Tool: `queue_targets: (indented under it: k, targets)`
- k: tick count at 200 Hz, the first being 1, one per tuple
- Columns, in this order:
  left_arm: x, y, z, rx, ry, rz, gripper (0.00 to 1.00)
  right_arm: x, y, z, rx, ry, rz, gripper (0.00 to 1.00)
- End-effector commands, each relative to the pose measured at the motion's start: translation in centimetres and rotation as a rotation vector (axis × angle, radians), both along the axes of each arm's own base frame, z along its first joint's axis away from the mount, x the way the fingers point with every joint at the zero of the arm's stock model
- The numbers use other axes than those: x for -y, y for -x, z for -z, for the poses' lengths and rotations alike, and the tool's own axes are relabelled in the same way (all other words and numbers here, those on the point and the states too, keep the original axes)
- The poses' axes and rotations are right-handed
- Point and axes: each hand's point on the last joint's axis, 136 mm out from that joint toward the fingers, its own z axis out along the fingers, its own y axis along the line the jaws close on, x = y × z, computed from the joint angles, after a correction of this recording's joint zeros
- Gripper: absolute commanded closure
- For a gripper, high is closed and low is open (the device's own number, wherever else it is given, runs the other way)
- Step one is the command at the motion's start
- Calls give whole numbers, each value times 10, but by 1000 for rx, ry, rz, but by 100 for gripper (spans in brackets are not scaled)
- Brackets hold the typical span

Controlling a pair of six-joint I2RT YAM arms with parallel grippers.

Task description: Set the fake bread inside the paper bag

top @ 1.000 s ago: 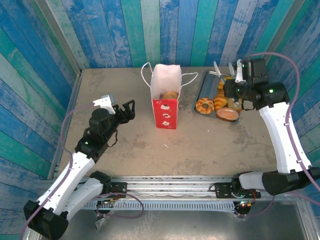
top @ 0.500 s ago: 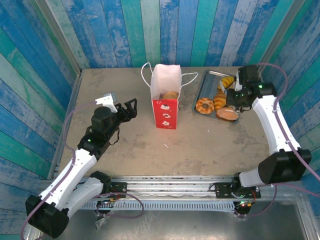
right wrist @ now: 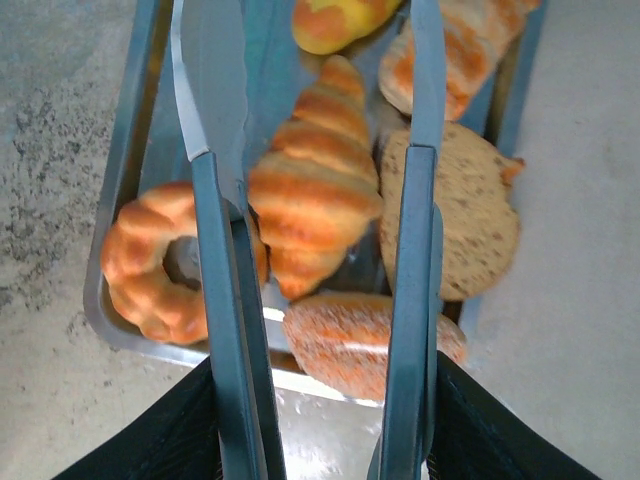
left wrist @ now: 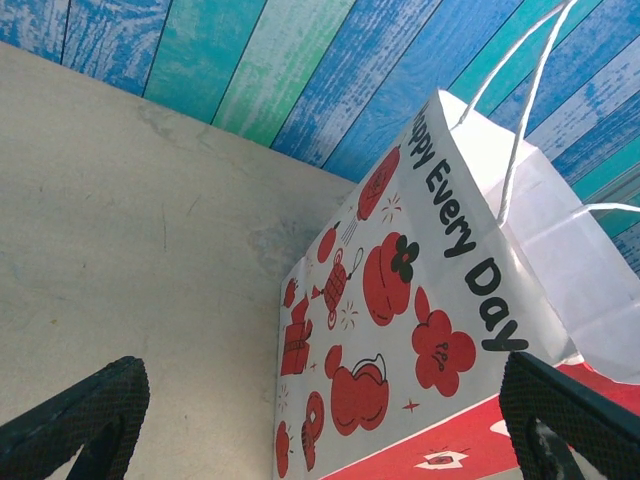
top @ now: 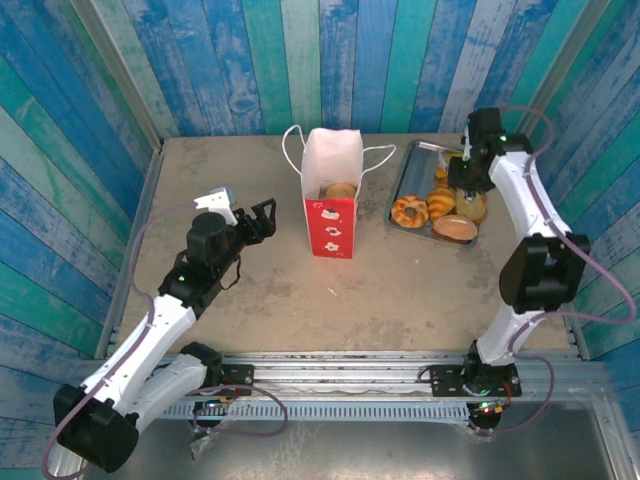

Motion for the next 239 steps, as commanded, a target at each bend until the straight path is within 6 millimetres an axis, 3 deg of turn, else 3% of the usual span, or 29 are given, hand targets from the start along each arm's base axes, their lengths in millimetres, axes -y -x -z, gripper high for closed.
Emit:
queue_targets:
  k: [1,63,194,239]
  targets:
    - [3,-3,-7,14,-12,14,6,-9,-22,7,8,-51,-16,49]
    - [1,-1,-5,3,-15,7,6,2,-63,33,-2,-3,67,49]
    - [2,-2,-5,-8,-30,12,6,6,-74,79,-62,65,108,49]
    - [0,-1,-4,-11,-38,5,6,3,-71,86,-85,83,99,54]
